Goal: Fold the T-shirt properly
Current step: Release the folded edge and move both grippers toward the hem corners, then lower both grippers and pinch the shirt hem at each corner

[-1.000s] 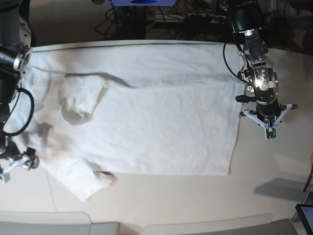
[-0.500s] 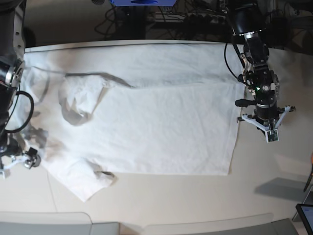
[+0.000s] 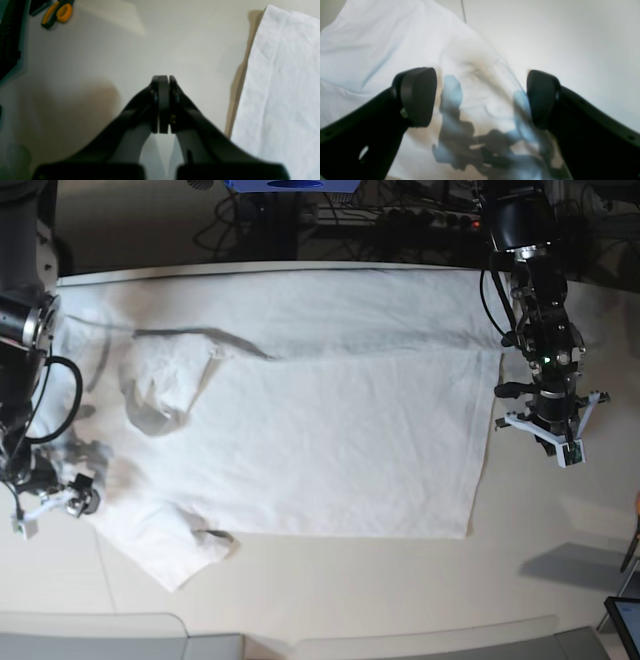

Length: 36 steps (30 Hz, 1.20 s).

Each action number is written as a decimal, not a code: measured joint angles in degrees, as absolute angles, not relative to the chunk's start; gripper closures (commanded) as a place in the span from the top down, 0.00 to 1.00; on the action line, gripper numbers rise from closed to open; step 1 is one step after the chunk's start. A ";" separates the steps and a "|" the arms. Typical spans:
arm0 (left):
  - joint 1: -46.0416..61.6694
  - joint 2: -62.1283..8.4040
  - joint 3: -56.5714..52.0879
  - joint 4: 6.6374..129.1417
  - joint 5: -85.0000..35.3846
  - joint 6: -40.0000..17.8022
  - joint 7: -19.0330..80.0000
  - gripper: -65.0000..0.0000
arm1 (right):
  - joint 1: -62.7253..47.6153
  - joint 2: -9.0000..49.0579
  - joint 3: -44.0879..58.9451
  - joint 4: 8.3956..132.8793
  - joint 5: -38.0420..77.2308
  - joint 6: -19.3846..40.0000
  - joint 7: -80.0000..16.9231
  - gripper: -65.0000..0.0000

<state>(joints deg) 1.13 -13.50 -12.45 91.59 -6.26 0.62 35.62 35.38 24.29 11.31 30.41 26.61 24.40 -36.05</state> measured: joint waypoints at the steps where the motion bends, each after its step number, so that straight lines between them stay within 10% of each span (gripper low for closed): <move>1: 1.13 -13.50 -12.45 91.59 -6.26 0.62 35.59 0.01 | 35.38 24.14 11.31 30.41 26.61 24.43 -35.97 0.83; 6: 1.10 -13.50 -12.45 91.61 -6.26 0.62 35.59 0.01 | 35.20 23.57 11.31 30.48 26.61 24.40 -35.48 0.70; 13: 0.95 -13.50 -12.45 91.59 -6.35 0.60 35.62 0.03 | 35.03 23.14 11.31 30.48 26.59 24.40 -36.40 0.26; 17: -0.30 -13.50 -12.36 89.54 -6.50 0.60 35.64 0.30 | 34.96 23.16 11.31 30.48 26.59 24.34 -36.86 0.02; 25: -6.92 -13.52 -12.27 84.75 -6.37 0.47 35.97 0.93 | 34.89 23.14 11.20 30.48 26.57 24.21 -36.82 0.00; 36: -24.47 -12.93 -11.92 61.41 -6.28 -8.67 35.88 1.00 | 34.89 22.98 11.20 30.46 26.68 24.21 -36.77 0.00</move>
